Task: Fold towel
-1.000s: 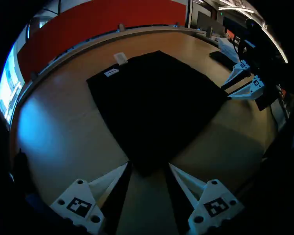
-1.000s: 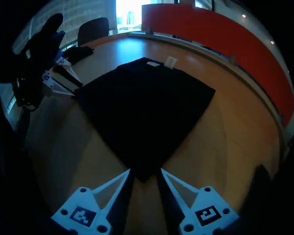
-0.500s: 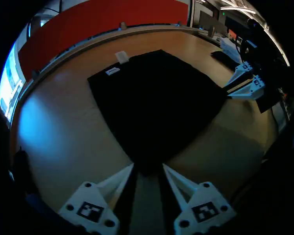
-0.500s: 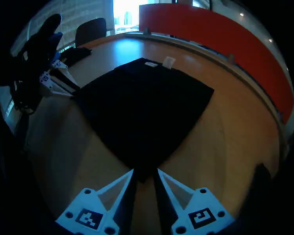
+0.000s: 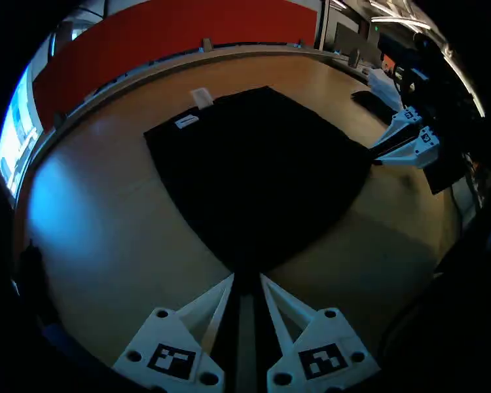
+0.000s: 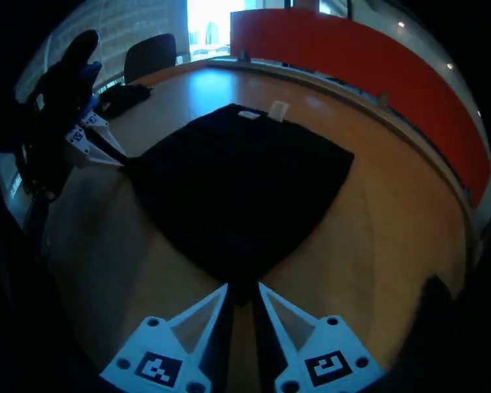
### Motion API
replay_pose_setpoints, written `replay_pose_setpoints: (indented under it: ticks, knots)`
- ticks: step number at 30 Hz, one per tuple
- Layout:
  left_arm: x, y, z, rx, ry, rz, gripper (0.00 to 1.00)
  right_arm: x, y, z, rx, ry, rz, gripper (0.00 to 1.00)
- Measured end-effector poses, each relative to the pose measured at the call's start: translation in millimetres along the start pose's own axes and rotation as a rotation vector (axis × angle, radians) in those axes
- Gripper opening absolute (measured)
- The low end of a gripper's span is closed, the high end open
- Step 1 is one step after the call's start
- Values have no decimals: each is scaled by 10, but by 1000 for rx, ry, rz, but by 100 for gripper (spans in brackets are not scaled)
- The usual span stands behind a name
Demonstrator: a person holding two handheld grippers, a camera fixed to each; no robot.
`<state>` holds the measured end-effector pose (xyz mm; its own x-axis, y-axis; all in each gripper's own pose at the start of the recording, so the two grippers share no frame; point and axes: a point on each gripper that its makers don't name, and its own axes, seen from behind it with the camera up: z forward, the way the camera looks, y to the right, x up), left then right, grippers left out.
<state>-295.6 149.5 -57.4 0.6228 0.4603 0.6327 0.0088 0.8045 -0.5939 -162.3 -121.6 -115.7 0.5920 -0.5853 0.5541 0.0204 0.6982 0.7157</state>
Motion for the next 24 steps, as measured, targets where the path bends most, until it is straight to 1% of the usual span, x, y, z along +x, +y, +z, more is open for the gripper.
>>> replay_pose_setpoints:
  ticks: [5, 11, 24]
  knots:
    - [53, 13, -51, -6, 11, -28, 12, 41, 44, -54, -6, 11, 4, 18]
    - [141, 16, -164, -9, 22, -52, 12, 153, 76, -145, -8, 34, 14, 18]
    - [392, -5, -486, -5, 49, -87, 12, 440, 44, -419, -15, 76, 8, 18]
